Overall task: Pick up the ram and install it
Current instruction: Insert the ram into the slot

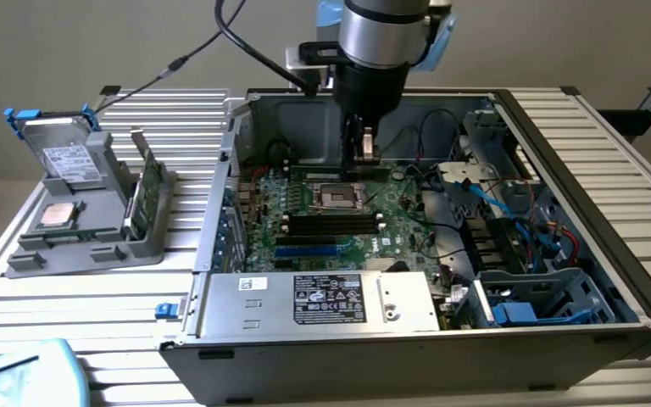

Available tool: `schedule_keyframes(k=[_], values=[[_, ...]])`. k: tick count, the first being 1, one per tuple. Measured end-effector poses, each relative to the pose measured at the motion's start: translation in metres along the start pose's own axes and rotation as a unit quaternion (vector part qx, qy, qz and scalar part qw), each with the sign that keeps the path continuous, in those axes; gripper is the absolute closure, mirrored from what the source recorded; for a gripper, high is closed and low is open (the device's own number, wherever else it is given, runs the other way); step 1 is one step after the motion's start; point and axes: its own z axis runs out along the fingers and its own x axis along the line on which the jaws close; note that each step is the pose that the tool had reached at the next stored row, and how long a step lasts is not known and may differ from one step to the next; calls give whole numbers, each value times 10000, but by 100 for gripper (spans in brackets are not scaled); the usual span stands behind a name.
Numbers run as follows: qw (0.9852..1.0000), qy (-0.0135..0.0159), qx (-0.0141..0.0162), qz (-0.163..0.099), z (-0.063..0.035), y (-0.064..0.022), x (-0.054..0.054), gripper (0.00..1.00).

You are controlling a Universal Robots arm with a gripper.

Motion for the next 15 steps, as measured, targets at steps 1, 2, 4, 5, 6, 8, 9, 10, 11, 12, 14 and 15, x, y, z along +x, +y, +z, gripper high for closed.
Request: schedule_keyframes(k=[1, 2, 4, 5, 6, 8, 9, 10, 11, 12, 14, 15], values=[[10000, 0, 0, -7, 20, 2, -2, 86], [10000, 1, -1, -18, 38, 1, -3, 86], [10000, 4, -5, -71, 74, 0, 0, 86], [9999, 9, -8, -126, 91, -1, 1, 86], [9998, 14, -13, -192, 108, -2, 1, 86], [9994, 25, -22, -330, 142, -3, 4, 86], [9993, 29, -25, -384, 159, -4, 5, 86], [9991, 33, -28, -424, 176, -5, 6, 86], [9989, 35, -31, -456, 194, -6, 7, 86], [9988, 37, -32, -481, 212, -5, 8, 86], [9987, 41, -35, -516, 248, -1, 9, 86], [9986, 49, -35, -516, 265, 8, 4, 86]])
